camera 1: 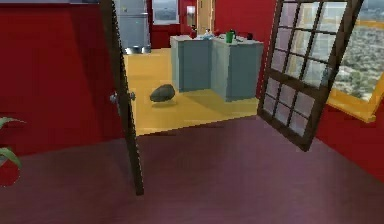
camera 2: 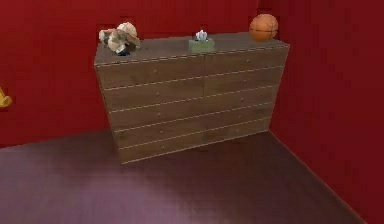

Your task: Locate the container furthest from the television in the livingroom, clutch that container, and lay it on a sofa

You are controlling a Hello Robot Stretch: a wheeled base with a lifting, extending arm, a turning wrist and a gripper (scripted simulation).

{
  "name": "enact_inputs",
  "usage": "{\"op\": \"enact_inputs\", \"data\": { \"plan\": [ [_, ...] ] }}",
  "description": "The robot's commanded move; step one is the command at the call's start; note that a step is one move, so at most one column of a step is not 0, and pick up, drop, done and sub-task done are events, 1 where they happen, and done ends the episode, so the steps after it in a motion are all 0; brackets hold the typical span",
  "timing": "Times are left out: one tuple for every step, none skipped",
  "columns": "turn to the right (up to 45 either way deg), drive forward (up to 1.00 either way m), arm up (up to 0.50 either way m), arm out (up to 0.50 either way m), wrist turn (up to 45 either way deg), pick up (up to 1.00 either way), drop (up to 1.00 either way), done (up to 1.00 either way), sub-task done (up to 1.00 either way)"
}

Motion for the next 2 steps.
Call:
{"op": "enact_inputs", "data": {
  "plan": [
    [0.0, 1.00, 0.00, 0.00, 0.0, 0.00, 0.00, 0.00, 0.00],
    [0.0, 0.25, 0.00, 0.00, 0.0, 0.00, 0.00, 0.00, 0.00]
  ]
}}
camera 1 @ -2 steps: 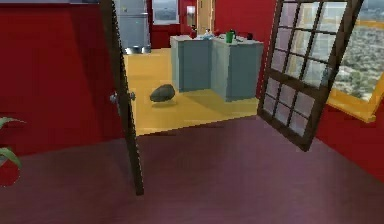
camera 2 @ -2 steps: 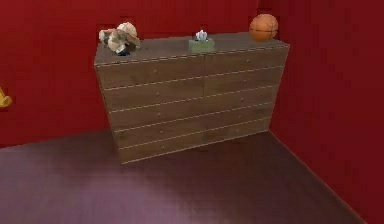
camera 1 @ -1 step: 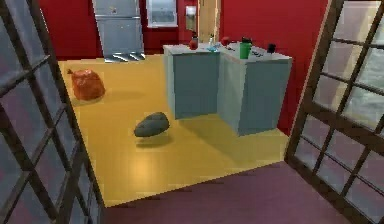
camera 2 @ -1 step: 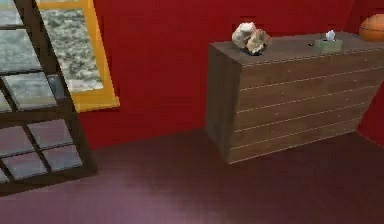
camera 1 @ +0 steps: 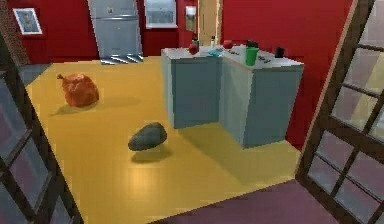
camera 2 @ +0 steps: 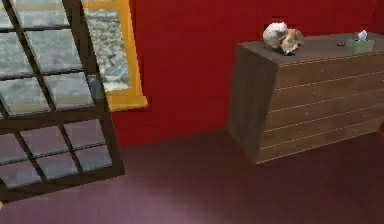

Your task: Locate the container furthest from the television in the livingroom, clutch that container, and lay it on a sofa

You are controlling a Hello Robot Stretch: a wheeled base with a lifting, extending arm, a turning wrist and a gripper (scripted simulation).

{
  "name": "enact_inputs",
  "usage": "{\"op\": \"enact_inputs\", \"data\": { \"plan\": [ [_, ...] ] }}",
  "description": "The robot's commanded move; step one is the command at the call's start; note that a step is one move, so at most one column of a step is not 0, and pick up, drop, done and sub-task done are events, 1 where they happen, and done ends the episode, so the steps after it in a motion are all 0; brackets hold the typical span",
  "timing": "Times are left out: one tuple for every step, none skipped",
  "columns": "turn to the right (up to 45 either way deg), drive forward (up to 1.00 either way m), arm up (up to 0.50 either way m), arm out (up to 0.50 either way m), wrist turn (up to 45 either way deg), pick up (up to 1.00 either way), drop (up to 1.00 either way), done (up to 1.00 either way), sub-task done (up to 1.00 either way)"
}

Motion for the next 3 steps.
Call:
{"op": "enact_inputs", "data": {
  "plan": [
    [-15.0, 0.00, 0.00, 0.00, 0.0, 0.00, 0.00, 0.00, 0.00],
    [0.0, 1.00, 0.00, 0.00, 0.0, 0.00, 0.00, 0.00, 0.00],
    [-3.0, 0.00, 0.00, 0.00, 0.0, 0.00, 0.00, 0.00, 0.00]
  ]
}}
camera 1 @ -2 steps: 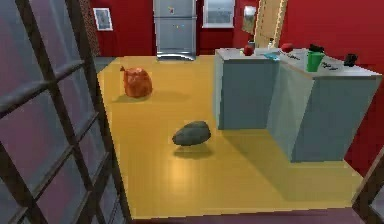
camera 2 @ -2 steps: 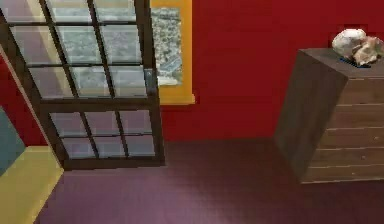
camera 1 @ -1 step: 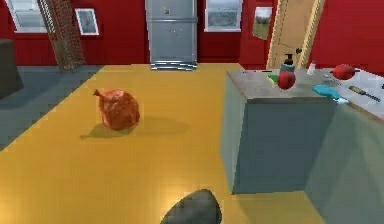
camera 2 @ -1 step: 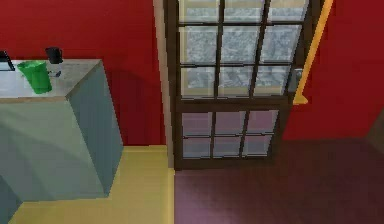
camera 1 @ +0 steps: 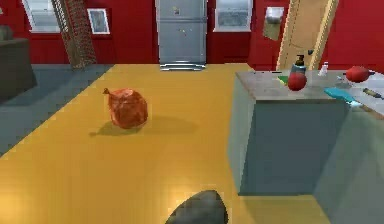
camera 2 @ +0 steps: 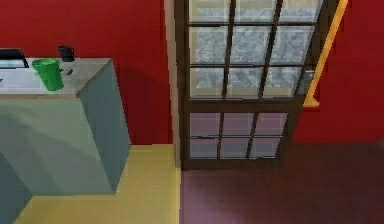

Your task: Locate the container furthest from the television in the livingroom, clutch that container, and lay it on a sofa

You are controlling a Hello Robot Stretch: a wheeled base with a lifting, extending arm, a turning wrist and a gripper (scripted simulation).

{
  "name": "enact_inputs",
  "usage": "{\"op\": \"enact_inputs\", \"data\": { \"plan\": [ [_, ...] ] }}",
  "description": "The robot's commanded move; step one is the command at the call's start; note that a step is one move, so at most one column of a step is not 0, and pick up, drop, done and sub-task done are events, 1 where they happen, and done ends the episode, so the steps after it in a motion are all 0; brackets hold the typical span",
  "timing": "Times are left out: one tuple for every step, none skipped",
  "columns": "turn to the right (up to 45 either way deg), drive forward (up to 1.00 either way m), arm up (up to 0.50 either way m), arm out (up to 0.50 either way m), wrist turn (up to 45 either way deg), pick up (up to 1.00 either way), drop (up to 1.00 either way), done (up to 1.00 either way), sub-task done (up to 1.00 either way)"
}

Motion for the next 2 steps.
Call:
{"op": "enact_inputs", "data": {
  "plan": [
    [45.0, 0.00, 0.00, 0.00, 0.0, 0.00, 0.00, 0.00, 0.00],
    [36.0, 0.00, 0.00, 0.00, 0.0, 0.00, 0.00, 0.00, 0.00]
  ]
}}
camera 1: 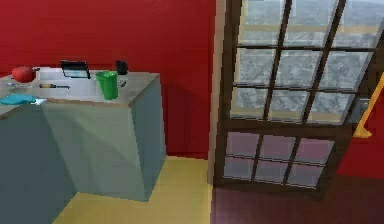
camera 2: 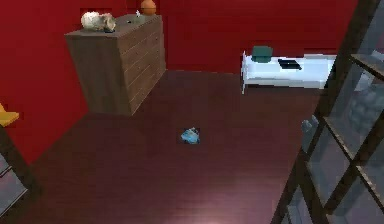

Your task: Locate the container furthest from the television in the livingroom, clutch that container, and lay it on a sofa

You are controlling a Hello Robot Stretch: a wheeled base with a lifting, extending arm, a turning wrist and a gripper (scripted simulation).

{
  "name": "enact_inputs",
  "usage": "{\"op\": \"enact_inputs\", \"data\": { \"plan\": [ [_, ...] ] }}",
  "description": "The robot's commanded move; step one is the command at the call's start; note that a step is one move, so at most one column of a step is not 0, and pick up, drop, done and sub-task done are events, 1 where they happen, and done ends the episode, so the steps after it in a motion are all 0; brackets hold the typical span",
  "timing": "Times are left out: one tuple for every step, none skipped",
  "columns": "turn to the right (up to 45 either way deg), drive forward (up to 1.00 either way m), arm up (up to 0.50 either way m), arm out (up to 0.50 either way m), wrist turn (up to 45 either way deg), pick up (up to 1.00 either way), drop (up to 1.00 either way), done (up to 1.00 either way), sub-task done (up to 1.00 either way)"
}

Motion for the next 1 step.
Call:
{"op": "enact_inputs", "data": {
  "plan": [
    [0.0, 0.10, 0.00, 0.00, 0.0, 0.00, 0.00, 0.00, 0.00]
  ]
}}
